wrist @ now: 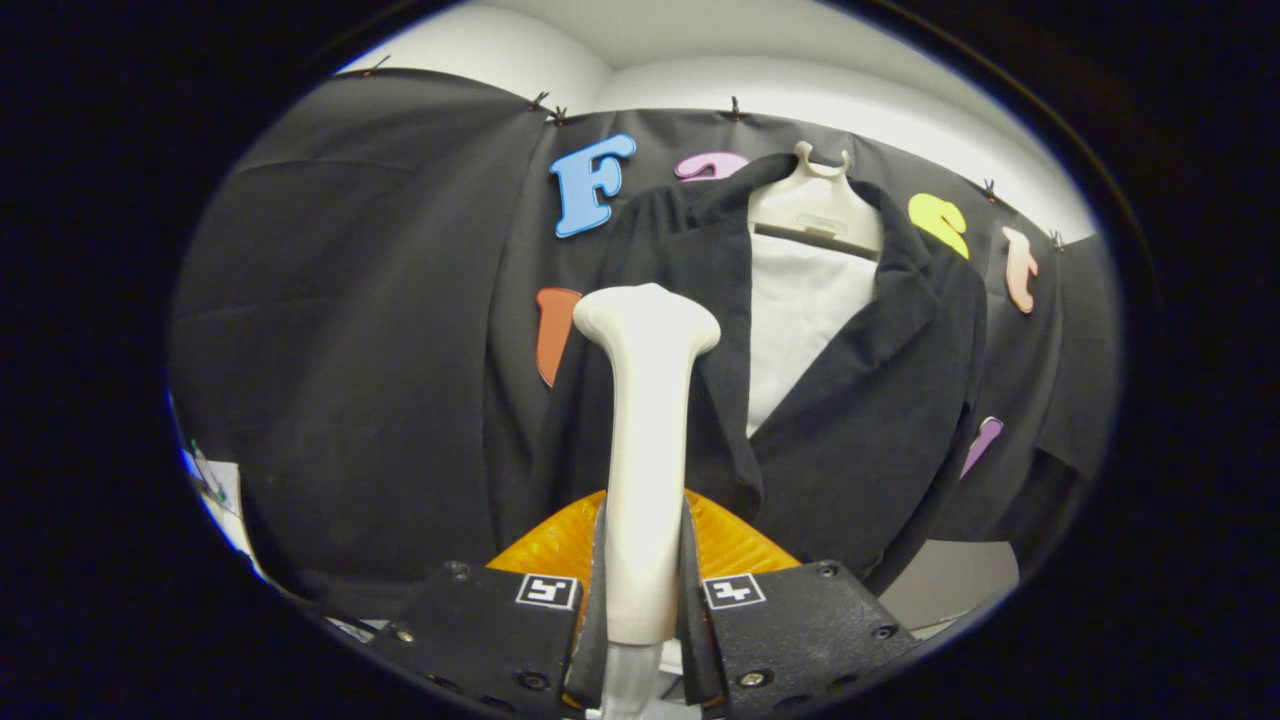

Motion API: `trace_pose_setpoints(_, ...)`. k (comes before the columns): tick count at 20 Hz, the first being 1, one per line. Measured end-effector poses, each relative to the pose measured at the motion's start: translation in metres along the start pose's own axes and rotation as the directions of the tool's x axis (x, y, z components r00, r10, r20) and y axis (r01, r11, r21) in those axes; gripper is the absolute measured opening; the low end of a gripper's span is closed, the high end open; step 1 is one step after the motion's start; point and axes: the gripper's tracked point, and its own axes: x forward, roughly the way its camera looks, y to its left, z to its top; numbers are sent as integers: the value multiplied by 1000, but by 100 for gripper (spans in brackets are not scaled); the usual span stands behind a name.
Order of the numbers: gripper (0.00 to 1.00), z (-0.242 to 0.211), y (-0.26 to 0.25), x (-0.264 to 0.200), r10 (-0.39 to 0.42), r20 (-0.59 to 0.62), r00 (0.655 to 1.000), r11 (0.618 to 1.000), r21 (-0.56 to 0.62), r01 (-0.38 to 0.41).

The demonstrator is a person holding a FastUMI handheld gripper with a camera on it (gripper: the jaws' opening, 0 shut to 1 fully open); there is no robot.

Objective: Iron the clothes twice with a garment steamer, once on the left side and once on the right side.

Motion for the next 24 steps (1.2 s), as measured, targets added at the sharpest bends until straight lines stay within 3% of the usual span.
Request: trace_pose_setpoints(24,32,-148,0,-13,30,-237,971,1000,3,-30)
